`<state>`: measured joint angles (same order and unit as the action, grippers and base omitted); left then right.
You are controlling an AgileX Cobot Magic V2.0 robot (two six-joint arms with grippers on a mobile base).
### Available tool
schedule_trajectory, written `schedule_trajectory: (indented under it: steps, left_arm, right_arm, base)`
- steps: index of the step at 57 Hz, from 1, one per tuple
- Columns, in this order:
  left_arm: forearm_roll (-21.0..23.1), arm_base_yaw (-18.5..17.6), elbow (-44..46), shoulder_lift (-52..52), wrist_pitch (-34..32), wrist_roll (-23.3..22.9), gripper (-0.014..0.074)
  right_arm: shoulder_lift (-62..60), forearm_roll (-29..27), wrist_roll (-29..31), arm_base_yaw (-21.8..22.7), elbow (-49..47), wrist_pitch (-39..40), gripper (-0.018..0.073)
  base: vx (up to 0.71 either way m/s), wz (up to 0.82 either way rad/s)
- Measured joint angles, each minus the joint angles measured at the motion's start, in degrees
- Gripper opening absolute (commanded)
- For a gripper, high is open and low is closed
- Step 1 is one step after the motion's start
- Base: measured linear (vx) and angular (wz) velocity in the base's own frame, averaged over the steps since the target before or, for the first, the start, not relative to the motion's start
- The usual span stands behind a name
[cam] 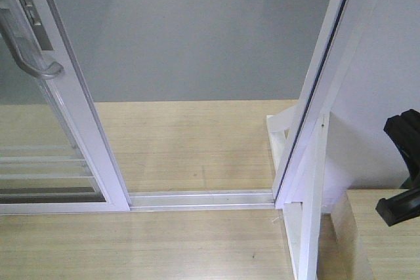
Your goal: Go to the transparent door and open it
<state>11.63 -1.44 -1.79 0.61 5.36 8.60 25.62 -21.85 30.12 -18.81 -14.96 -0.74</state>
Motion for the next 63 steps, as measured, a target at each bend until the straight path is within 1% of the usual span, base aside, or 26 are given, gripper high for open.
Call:
schedule_trajectory:
  steps: [30,33,36,40,47,51,56,63]
  left_arm:
    - [0.0,0.0,0.0,0.0,0.0,0.0,-0.0006]
    - [0.0,0.0,0.0,0.0,0.0,0.0,-0.0006]
    - [0.0,0.0,0.0,0.0,0.0,0.0,-0.0006]
    - [0.0,0.0,0.0,0.0,0.0,0.0,-0.0006]
    - [0.0,0.0,0.0,0.0,0.0,0.0,-0.0006]
    - [0.0,0.0,0.0,0.0,0.0,0.0,-0.0006]
    - [0.0,0.0,0.0,0.0,0.0,0.0,-0.0006]
    - [0.0,0.0,0.0,0.0,0.0,0.0,-0.0006]
  right_arm:
    - [0.0,0.0,-0.09,0.0,0.0,0.74,-0.0004]
    - [0.0,0.0,-0.92,0.0,0.0,0.74,-0.0004]
    - [0.0,0.46,-3.31,0.0,0.0,0.74,-0.0004]
    - [0.0,3.01,-7.68,0.0,0.0,0.74,-0.0004]
    - [-0.2,12.13,-16.7,0.0,0.0,-0.74,-0.0004]
    - [-1.25,16.6,-20.29,0.0,0.12,-1.94,-0.0004]
    - [-3.98,19.73,-22.13,0.0,2.07,-2.18,-0.0004]
    - [-10.92,20.7,-22.77,0.0,9.57,-0.98,-0.0004]
  base:
    - [0.0,0.0]
    - [0.0,0.0]
    - [0.0,0.0]
    - [0.0,0.0]
    - [0.0,0.0]
    - [0.0,0.0]
    - [0.0,0.0]
    - [0.0,0.0]
